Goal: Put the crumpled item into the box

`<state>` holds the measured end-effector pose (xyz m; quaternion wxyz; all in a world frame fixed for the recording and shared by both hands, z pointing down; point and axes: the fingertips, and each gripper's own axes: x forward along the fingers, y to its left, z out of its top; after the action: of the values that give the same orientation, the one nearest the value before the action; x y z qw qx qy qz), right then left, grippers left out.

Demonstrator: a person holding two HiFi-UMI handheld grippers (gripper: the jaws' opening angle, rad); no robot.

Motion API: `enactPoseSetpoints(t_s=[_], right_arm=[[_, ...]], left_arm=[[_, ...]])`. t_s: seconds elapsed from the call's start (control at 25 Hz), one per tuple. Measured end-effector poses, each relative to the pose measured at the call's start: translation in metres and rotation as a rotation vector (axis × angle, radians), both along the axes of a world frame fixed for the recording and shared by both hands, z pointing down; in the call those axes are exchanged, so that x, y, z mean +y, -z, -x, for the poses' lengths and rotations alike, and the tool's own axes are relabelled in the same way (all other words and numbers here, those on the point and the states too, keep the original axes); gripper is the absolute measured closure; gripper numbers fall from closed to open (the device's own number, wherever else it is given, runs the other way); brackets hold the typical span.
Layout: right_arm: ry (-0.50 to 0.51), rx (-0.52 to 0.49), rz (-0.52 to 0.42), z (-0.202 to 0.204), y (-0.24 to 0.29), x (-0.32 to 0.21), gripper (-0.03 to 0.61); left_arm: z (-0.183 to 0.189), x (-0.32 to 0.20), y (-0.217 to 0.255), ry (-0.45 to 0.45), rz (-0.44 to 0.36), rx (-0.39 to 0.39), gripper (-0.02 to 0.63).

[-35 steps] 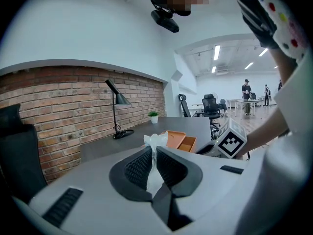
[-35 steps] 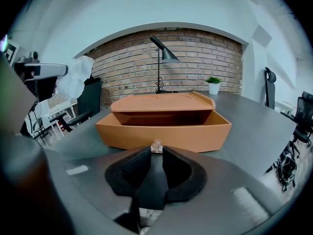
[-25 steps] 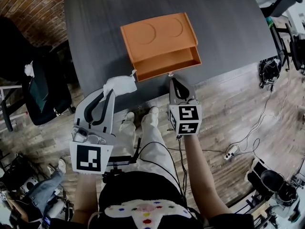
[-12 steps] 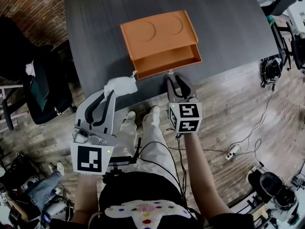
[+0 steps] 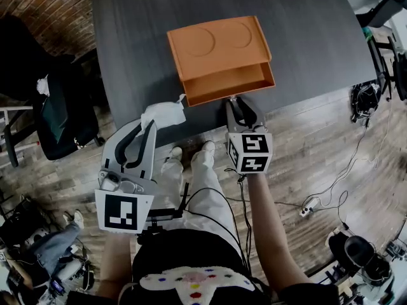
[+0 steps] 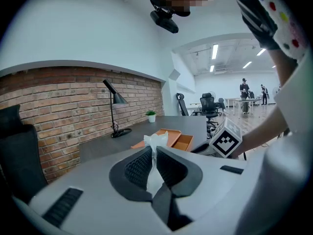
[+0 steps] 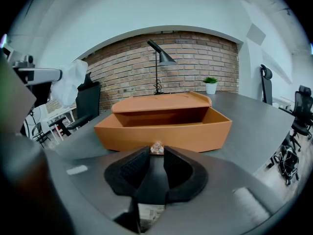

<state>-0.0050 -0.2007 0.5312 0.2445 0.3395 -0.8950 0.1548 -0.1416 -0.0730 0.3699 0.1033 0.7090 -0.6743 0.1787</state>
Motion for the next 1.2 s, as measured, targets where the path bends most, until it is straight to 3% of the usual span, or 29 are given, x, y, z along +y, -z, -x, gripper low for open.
enactPoseSetpoints(t_s=[1.2], right_arm=[[-0.023, 0.014, 0.012, -0.014, 0.004, 0.019, 0.497]], left_arm=[[-0.012, 0.004, 0.000, -0.039, 0.002, 0.006, 0.584]])
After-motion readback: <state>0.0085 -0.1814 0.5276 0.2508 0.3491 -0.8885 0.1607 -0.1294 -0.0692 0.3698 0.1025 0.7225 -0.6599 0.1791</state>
